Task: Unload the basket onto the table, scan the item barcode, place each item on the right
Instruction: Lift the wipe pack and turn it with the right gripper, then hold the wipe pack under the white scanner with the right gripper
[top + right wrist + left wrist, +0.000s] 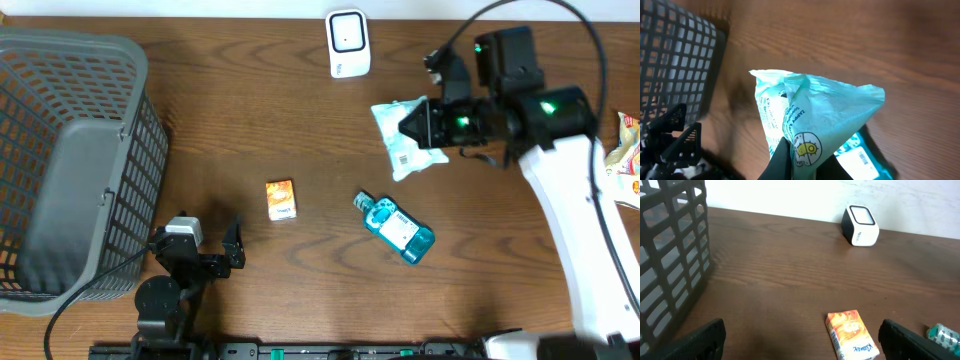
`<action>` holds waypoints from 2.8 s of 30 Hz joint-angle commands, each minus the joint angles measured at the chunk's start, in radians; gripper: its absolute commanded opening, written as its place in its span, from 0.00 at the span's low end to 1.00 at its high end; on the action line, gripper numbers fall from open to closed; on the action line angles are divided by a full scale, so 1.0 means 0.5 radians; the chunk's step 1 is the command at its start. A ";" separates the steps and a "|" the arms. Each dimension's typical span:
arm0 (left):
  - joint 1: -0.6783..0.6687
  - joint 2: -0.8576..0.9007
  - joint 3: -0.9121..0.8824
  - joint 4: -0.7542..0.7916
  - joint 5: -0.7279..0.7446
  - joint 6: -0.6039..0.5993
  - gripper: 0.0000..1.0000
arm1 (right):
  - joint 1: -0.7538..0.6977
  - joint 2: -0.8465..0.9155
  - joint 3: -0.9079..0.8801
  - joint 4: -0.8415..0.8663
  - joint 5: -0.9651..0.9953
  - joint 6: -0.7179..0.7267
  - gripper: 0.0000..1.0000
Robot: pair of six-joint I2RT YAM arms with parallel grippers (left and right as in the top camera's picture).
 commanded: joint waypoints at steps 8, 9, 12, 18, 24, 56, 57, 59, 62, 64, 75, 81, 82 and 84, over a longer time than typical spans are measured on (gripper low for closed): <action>0.003 0.000 -0.028 -0.064 0.026 0.034 0.98 | 0.092 -0.494 0.011 -0.033 0.151 0.043 0.02; 0.003 0.000 -0.028 -0.064 0.027 0.034 0.98 | 0.097 -0.513 0.005 -0.038 0.150 0.044 0.02; 0.003 0.000 -0.028 -0.064 0.026 0.034 0.98 | 0.098 -0.536 -0.011 -0.079 0.150 0.071 0.02; 0.003 0.000 -0.028 -0.064 0.027 0.034 0.98 | 0.098 -0.533 -0.030 -0.217 0.149 0.118 0.02; 0.003 0.000 -0.028 -0.064 0.027 0.034 0.98 | 0.112 -0.536 -0.030 -0.307 0.134 0.237 0.02; 0.003 0.000 -0.028 -0.064 0.027 0.034 0.98 | 0.428 -0.526 -0.790 0.340 0.151 0.481 0.01; 0.003 0.000 -0.028 -0.064 0.026 0.034 0.98 | 0.428 -0.524 -0.817 0.373 0.151 0.465 0.01; 0.003 0.000 -0.028 -0.064 0.026 0.034 0.98 | 0.427 -0.520 -0.867 0.439 0.150 0.397 0.01; 0.003 0.000 -0.028 -0.064 0.026 0.034 0.98 | 0.427 -0.516 -0.917 0.544 0.152 0.393 0.01; 0.003 0.000 -0.028 -0.064 0.027 0.034 0.98 | 0.428 -0.503 -0.920 0.603 0.150 0.382 0.01; 0.003 0.000 -0.028 -0.064 0.026 0.034 0.98 | 0.554 -0.216 -0.920 1.194 0.678 0.047 0.01; 0.003 0.000 -0.028 -0.064 0.027 0.034 0.98 | 0.617 -0.009 -0.913 1.413 1.131 -0.158 0.01; 0.003 0.000 -0.028 -0.064 0.026 0.034 0.98 | 0.626 0.011 -0.910 1.455 1.209 -0.197 0.01; 0.003 0.000 -0.028 -0.064 0.026 0.034 0.98 | 0.642 0.026 -0.906 1.536 1.331 -0.259 0.01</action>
